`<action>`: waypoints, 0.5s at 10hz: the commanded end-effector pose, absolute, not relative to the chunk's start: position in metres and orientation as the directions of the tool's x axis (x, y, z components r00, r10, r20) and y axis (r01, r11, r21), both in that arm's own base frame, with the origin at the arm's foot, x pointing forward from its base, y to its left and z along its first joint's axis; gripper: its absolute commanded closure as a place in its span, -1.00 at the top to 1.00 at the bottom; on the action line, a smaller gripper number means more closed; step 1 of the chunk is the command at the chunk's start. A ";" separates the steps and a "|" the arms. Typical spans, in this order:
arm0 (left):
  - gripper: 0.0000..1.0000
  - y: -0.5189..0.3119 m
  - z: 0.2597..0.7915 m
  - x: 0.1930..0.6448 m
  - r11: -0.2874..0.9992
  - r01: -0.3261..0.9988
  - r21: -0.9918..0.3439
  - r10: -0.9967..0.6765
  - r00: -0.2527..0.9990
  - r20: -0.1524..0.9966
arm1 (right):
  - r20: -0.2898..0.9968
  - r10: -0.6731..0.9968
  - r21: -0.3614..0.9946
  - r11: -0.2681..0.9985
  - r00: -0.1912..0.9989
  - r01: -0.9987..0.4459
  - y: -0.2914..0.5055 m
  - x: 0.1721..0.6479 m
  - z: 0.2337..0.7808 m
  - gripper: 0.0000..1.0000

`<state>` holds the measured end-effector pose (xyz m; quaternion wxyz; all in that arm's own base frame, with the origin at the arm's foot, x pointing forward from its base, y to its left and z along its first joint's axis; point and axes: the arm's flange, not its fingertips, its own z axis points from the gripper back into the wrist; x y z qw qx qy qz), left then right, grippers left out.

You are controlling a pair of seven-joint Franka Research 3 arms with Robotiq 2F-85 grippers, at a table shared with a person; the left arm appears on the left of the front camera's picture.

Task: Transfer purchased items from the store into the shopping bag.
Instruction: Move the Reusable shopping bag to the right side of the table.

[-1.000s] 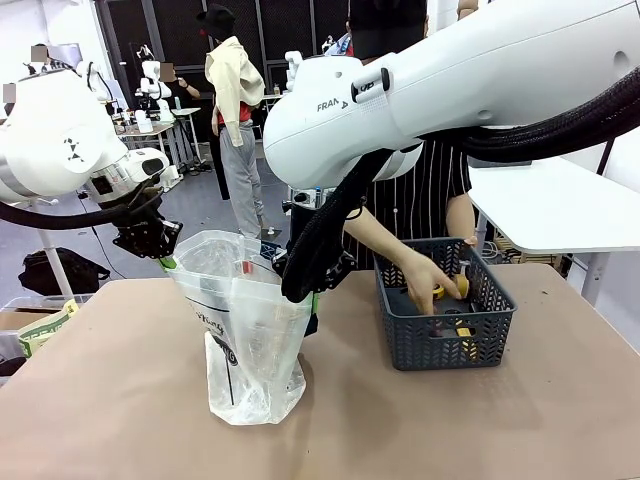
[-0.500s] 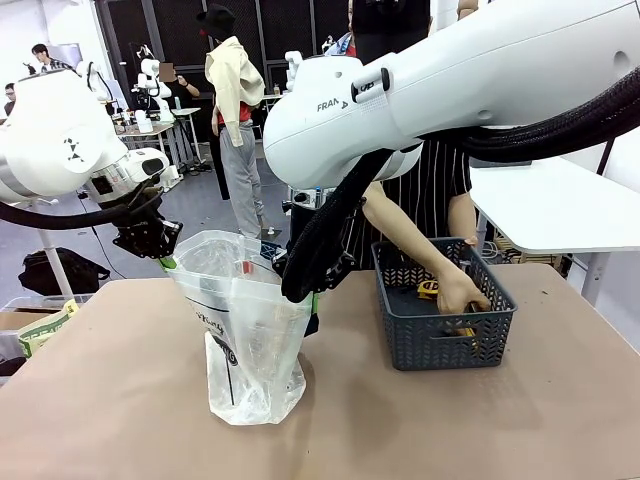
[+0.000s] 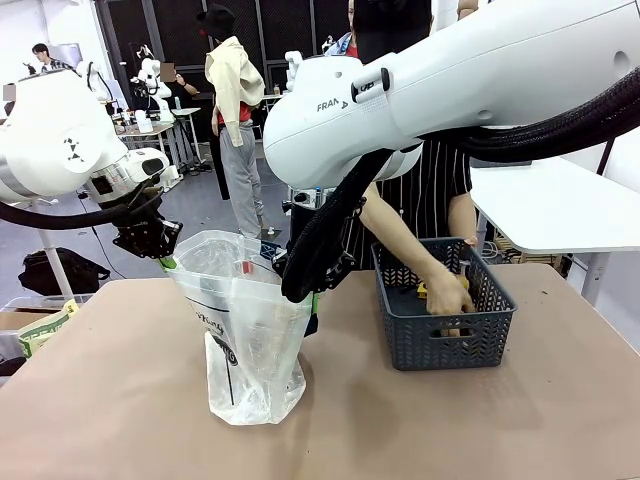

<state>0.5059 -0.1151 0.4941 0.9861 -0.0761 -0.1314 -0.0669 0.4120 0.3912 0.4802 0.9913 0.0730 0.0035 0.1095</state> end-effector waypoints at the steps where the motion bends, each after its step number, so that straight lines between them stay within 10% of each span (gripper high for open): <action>1: -1.00 -0.112 0.493 0.502 0.980 0.146 -0.136 -0.103 0.954 0.281 | 0.009 0.224 0.159 0.962 0.974 -0.223 0.387 0.409 0.479 -1.00; 5: -1.00 -0.112 0.493 0.502 0.980 0.146 -0.136 -0.103 0.954 0.281 | 0.009 0.224 0.159 0.962 0.974 -0.223 0.387 0.409 0.479 -1.00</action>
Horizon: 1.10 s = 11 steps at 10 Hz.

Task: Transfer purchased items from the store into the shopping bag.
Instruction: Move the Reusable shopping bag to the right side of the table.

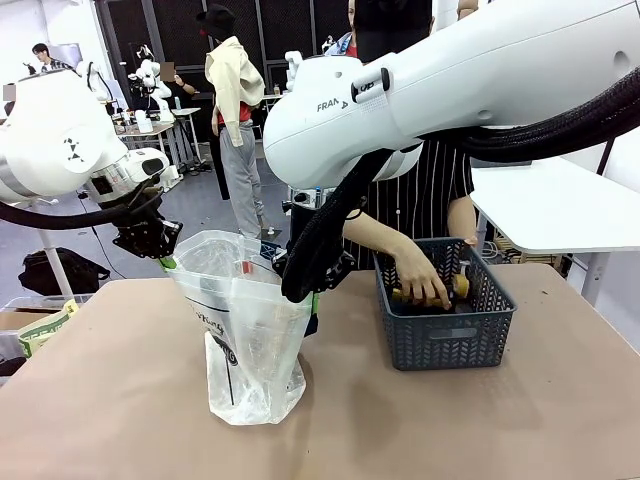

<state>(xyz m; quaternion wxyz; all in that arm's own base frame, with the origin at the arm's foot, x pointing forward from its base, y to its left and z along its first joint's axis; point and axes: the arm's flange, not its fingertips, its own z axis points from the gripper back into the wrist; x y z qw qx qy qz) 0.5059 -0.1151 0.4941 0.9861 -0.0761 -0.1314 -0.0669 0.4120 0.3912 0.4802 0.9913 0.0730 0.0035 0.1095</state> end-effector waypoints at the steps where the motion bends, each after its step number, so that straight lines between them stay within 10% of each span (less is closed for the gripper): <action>1: -1.00 -0.112 0.493 0.502 0.980 0.146 -0.136 -0.103 0.954 0.281 | 0.009 0.224 0.159 0.962 0.974 -0.223 0.387 0.409 0.479 -1.00; 11: -1.00 -0.112 0.493 0.502 0.980 0.146 -0.136 -0.103 0.954 0.281 | 0.009 0.224 0.159 0.962 0.974 -0.223 0.387 0.409 0.479 -1.00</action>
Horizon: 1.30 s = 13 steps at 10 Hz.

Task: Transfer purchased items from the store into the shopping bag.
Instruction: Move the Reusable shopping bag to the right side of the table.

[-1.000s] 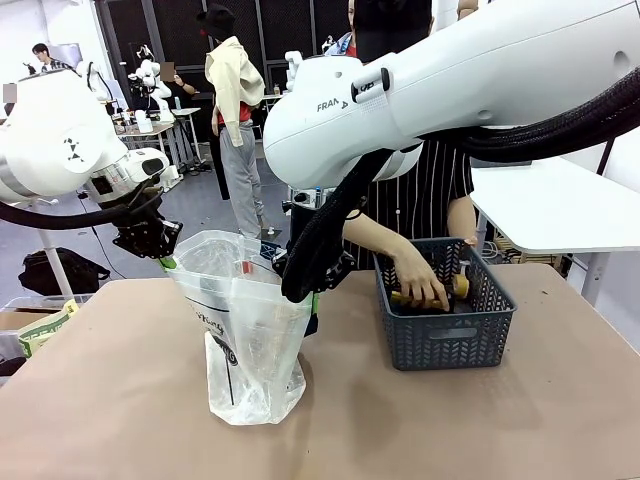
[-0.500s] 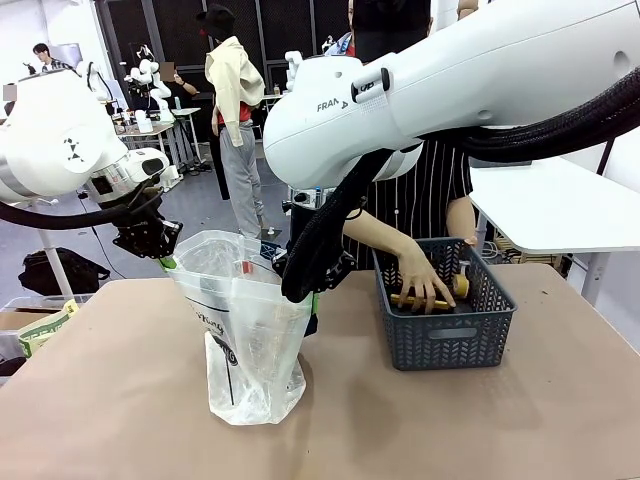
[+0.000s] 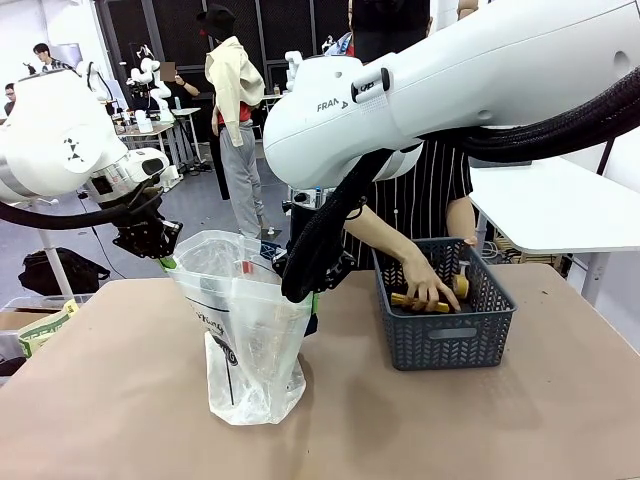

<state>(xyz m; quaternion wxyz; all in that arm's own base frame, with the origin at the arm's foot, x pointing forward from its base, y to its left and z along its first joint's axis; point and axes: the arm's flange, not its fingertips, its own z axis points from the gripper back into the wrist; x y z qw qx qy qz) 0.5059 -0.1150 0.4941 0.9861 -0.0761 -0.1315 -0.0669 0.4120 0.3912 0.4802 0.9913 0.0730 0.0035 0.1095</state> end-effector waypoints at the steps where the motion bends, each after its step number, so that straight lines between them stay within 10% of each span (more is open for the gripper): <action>1: -1.00 -0.112 0.493 0.502 0.980 0.146 -0.136 -0.103 0.954 0.281 | 0.009 0.224 0.159 0.962 0.974 -0.223 0.387 0.409 0.479 -1.00; 13: -1.00 -0.112 0.493 0.502 0.980 0.146 -0.136 -0.103 0.954 0.281 | 0.009 0.224 0.159 0.962 0.974 -0.223 0.387 0.409 0.479 -1.00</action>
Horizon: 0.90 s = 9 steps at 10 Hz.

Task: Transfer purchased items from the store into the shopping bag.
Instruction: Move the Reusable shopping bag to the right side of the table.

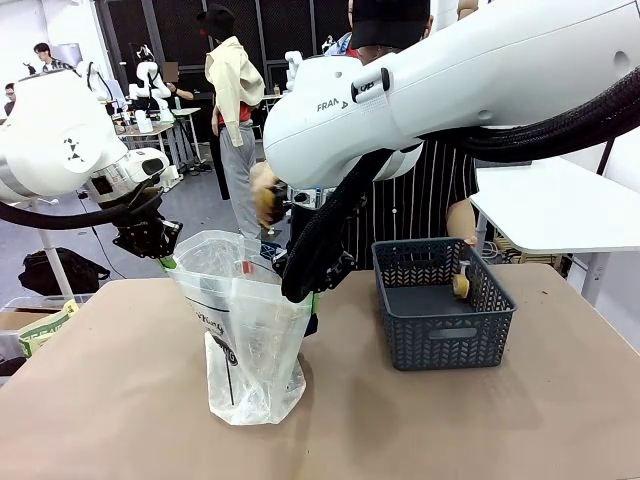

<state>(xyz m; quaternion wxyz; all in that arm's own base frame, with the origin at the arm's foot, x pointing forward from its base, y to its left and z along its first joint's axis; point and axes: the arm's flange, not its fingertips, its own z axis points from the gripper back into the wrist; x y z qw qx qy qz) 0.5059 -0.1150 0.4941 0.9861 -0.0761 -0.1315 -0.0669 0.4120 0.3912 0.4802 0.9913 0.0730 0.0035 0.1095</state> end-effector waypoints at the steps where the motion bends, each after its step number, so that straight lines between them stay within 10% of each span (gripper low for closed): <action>1: -1.00 -0.112 0.493 0.502 0.980 0.146 -0.136 -0.103 0.954 0.281 | 0.009 0.224 0.159 0.962 0.974 -0.223 0.387 0.409 0.479 -1.00; 9: -1.00 -0.112 0.493 0.502 0.980 0.146 -0.136 -0.103 0.954 0.281 | 0.009 0.224 0.159 0.962 0.974 -0.223 0.387 0.409 0.479 -1.00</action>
